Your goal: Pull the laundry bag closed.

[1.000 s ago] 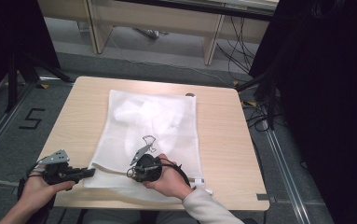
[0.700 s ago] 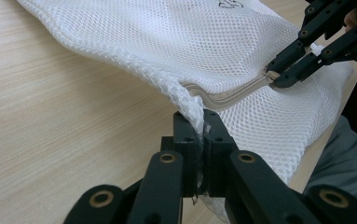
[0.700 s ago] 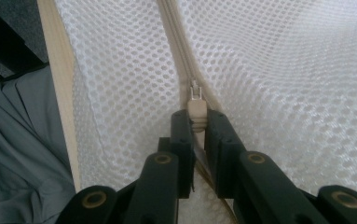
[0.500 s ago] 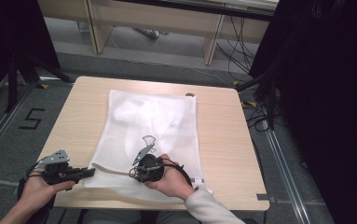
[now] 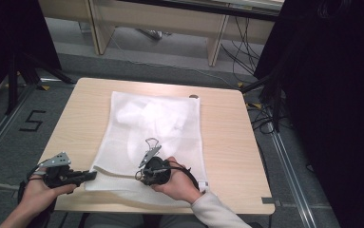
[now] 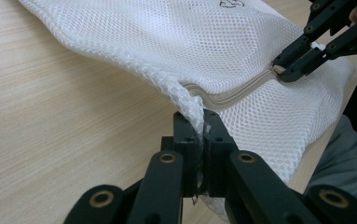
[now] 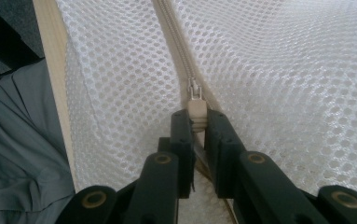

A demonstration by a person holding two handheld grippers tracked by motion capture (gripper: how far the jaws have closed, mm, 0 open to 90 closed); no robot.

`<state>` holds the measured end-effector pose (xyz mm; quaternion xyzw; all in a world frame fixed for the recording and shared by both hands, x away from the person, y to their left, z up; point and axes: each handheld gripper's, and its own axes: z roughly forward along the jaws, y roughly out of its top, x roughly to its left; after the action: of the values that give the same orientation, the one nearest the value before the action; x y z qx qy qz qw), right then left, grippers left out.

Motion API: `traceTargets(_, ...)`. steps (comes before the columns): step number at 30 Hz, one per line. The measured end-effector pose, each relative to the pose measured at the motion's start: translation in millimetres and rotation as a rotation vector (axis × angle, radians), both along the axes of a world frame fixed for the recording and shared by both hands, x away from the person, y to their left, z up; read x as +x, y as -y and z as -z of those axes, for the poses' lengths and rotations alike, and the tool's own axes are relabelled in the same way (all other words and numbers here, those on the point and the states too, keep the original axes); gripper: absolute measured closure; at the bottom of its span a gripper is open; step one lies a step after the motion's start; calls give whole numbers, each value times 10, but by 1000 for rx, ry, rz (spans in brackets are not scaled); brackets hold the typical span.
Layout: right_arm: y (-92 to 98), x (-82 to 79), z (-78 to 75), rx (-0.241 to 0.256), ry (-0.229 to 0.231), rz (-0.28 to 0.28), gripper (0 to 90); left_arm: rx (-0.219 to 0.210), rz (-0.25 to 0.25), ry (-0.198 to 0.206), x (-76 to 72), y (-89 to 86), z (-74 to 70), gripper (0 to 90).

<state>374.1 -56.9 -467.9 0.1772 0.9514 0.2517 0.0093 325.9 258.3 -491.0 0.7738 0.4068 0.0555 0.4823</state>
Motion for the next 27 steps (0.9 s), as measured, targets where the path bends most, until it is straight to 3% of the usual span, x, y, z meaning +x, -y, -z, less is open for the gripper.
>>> traceTargets(27, 116, -2, 5, -9, -3, 18, 825, 6, 0, 2, 0, -3, 1, 856)
